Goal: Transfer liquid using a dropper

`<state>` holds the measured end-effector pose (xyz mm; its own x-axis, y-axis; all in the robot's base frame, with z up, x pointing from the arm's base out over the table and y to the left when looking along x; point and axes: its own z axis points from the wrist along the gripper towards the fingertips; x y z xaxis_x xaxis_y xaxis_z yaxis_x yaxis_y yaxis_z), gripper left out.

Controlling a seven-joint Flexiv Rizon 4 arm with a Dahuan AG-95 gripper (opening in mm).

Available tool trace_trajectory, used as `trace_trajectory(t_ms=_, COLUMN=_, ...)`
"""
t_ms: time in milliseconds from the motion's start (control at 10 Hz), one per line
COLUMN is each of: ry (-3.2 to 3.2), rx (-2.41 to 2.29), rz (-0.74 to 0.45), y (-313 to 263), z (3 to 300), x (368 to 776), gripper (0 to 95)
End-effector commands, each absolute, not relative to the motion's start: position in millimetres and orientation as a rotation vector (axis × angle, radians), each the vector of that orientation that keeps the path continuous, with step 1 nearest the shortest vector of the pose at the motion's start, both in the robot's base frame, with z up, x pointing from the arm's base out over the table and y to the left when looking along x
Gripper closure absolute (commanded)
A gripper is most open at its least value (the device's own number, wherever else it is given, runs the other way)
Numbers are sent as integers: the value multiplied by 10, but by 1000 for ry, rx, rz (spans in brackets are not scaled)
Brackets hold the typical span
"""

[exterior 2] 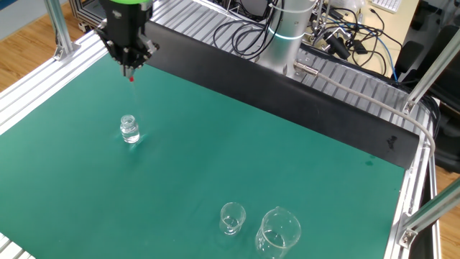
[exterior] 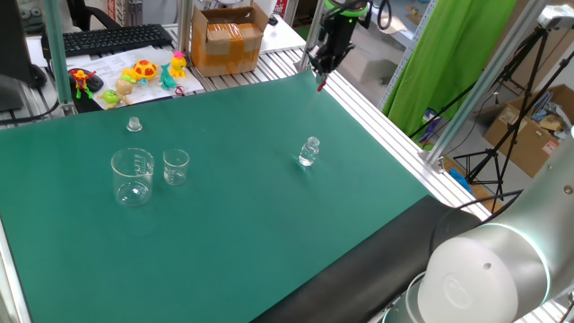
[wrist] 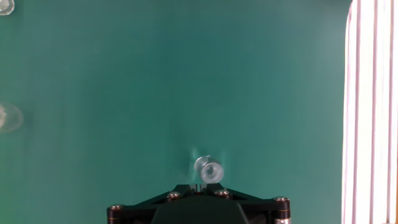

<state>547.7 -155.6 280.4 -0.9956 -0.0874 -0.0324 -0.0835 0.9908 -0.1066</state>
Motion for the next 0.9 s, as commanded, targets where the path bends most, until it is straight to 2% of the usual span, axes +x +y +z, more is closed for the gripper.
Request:
trace_trajectory(t_ms=100, ry=3110, rx=-100, rz=-160, y=-1440, z=2825, x=5515, gripper=950)
trace_trajectory(t_ms=500, ry=3138, rx=-18, rz=-131, y=-1196, z=2835, x=5693, gripper=950)
trace_trajectory(t_ms=900, ry=3165, rx=-44, rz=-100, y=-1205, z=2850, x=5722, gripper=950)
